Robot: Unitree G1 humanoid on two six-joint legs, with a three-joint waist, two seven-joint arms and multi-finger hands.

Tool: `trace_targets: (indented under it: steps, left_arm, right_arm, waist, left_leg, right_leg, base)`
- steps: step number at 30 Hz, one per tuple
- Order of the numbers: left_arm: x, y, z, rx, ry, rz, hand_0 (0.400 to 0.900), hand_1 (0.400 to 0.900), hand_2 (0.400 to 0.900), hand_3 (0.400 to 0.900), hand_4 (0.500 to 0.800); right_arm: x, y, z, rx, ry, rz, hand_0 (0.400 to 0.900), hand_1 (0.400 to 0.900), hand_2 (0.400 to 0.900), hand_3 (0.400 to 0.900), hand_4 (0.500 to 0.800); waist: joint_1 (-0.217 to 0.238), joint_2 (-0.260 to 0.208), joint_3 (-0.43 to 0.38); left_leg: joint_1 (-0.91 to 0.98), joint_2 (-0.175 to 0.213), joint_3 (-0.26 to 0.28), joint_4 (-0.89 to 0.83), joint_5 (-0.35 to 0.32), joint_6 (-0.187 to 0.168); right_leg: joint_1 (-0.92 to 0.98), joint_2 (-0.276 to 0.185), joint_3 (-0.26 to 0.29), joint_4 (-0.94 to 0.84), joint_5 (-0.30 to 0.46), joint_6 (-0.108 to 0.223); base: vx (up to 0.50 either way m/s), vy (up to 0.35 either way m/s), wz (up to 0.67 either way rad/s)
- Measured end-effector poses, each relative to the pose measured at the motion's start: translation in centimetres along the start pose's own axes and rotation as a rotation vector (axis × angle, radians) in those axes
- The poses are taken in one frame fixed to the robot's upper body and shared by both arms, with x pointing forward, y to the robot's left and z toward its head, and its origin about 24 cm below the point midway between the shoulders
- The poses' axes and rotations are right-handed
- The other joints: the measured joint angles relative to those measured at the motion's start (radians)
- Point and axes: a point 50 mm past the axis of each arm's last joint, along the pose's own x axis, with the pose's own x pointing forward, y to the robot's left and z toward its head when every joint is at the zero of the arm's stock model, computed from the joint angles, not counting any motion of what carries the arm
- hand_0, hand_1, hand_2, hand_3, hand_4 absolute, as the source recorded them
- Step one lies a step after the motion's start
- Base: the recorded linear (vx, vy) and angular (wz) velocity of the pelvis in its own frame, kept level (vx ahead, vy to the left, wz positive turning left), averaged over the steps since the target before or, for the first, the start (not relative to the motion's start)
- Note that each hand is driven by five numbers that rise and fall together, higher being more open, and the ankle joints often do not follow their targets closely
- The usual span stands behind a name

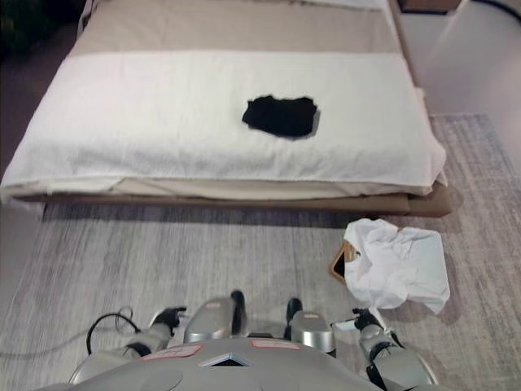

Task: Put the clothes on the bed into the basket.

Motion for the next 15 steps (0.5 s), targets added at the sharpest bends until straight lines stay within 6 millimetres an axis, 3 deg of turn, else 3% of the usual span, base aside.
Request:
trace_targets:
  steps: [4, 6, 8, 10, 11, 13, 15]
  left_arm:
    - [-0.1, -0.8, -0.6, -0.013, 0.025, -0.02, 0.9, 0.9, 0.9, 0.9, 0.8]
    - [-0.2, -1.2, -1.2, -0.015, 0.051, -0.03, 0.9, 0.9, 0.9, 0.9, 0.8]
    - [-0.4, -1.9, -2.2, -0.026, 0.079, -0.045, 0.9, 0.9, 0.9, 0.9, 0.8]
    - [-0.7, -3.0, -3.5, -0.07, 0.126, -0.07, 0.9, 0.9, 0.9, 0.9, 0.8]
    - [-0.8, -3.2, -3.7, -0.09, 0.136, -0.072, 0.9, 0.9, 0.9, 0.9, 0.8]
    - [-0.6, -2.4, -3.5, -0.103, 0.118, -0.052, 0.9, 0.9, 0.9, 0.9, 0.8]
    - [-0.4, -0.8, -3.3, -0.096, 0.102, -0.015, 0.9, 0.9, 0.9, 0.9, 0.8]
  right_arm:
    - [0.1, -1.1, 0.0, -0.006, 0.001, -0.027, 0.9, 0.9, 0.9, 0.9, 0.8]
    - [0.1, -1.2, -0.1, -0.006, 0.003, -0.028, 0.9, 0.9, 0.9, 0.9, 0.8]
    - [0.1, -1.2, -0.1, -0.007, 0.005, -0.027, 0.9, 0.9, 0.9, 0.9, 0.8]
    - [0.1, -1.1, -0.5, -0.009, 0.012, -0.027, 0.9, 0.9, 0.9, 0.9, 0.8]
    - [0.1, -0.8, -0.7, -0.011, 0.02, -0.016, 0.9, 0.9, 0.9, 0.9, 0.8]
    - [-0.1, 1.0, -0.7, -0.003, 0.025, 0.029, 0.9, 0.9, 0.9, 0.9, 0.8]
    - [-0.4, 2.8, -0.6, 0.005, 0.02, 0.073, 0.9, 0.9, 0.9, 0.9, 0.8]
  waist:
    - [0.028, 0.03, -0.002]
    - [0.045, 0.046, -0.003]
    - [0.056, 0.064, -0.012]
    - [0.065, 0.091, -0.04]
    - [0.079, 0.091, -0.049]
    - [0.079, 0.066, -0.072]
    - [0.078, 0.011, -0.106]
  left_leg:
    - [0.035, 0.01, 0.027, -0.316, 0.017, 0.011]
    - [0.044, 0.025, 0.001, -0.403, 0.017, 0.011]
    - [0.048, 0.046, 0.012, -0.397, 0.014, 0.007]
    - [0.071, 0.054, 0.014, -0.347, -0.001, 0.027]
    - [0.065, 0.044, 0.04, -0.333, 0.004, 0.034]
    - [0.084, 0.02, 0.06, -0.32, -0.012, 0.062]
    - [0.113, -0.036, 0.075, -0.341, -0.022, 0.11]
  right_leg:
    - [0.002, 0.008, 0.021, -0.026, -0.004, -0.009]
    - [0.016, 0.014, 0.059, -0.048, -0.004, -0.009]
    - [0.026, 0.012, 0.084, -0.052, -0.007, -0.005]
    - [0.035, 0.001, 0.114, -0.053, -0.033, 0.041]
    - [0.05, -0.01, 0.119, -0.037, -0.043, 0.071]
    - [-0.011, -0.044, 0.105, 0.238, -0.134, 0.15]
    - [-0.047, -0.085, 0.135, 0.482, -0.158, 0.183]
  base:
    - [0.4, 0.066, -0.41]
    - [0.41, 0.101, -0.33]
    - [0.43, 0.163, -0.32]
    - [0.42, 0.222, -0.09]
    - [0.41, 0.231, -0.1]
    - [0.37, 0.218, -0.03]
    - [0.24, 0.244, 0.19]
